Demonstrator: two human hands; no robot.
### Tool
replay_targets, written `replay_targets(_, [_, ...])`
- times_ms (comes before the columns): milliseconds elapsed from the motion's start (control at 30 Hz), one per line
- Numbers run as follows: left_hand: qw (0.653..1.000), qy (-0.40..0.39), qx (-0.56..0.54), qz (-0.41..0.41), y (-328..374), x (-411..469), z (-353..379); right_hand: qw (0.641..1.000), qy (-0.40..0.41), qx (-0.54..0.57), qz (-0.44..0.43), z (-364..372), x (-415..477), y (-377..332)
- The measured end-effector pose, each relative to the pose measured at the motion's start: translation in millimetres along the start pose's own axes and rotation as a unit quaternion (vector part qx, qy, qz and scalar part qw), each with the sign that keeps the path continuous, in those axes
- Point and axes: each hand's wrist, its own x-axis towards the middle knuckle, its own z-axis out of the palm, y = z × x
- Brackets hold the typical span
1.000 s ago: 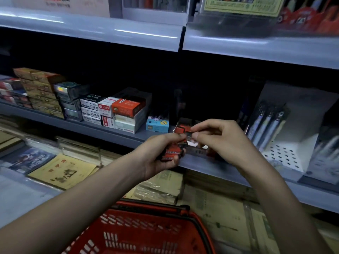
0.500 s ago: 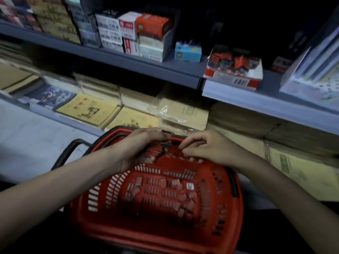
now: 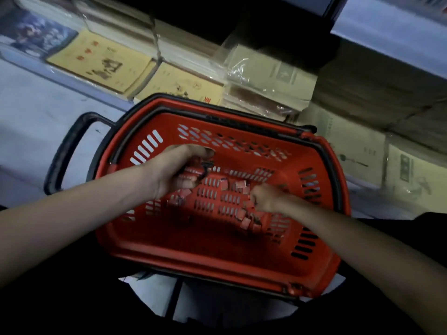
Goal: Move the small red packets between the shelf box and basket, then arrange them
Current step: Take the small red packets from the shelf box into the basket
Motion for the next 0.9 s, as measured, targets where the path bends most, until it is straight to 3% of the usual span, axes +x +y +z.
replay_targets(200, [0.999,0.007,-0.017,-0.037,-11.6,5.7,-12.4,0.984,0.046,-0.169,-0.038,48.5,40.7,-15.6])
replay_targets(400, [0.998,0.013,-0.029,-0.055,-15.3,5.7,-22.4,0.975,0.100,-0.193,-0.039,64.2,49.1,-10.7])
replay_targets(533, [0.997,0.013,-0.037,-0.066,-12.5,3.5,-20.1,0.990,0.127,-0.033,0.053,48.5,40.6,-13.2])
replay_targets(700, [0.997,0.003,-0.035,-0.062,-10.2,-1.9,-12.5,0.952,0.153,0.176,0.200,34.2,48.2,-25.6])
replay_targets(900, [0.997,0.010,-0.043,-0.061,-10.7,-4.0,-12.2,0.921,0.193,0.220,0.257,53.0,68.5,-51.8])
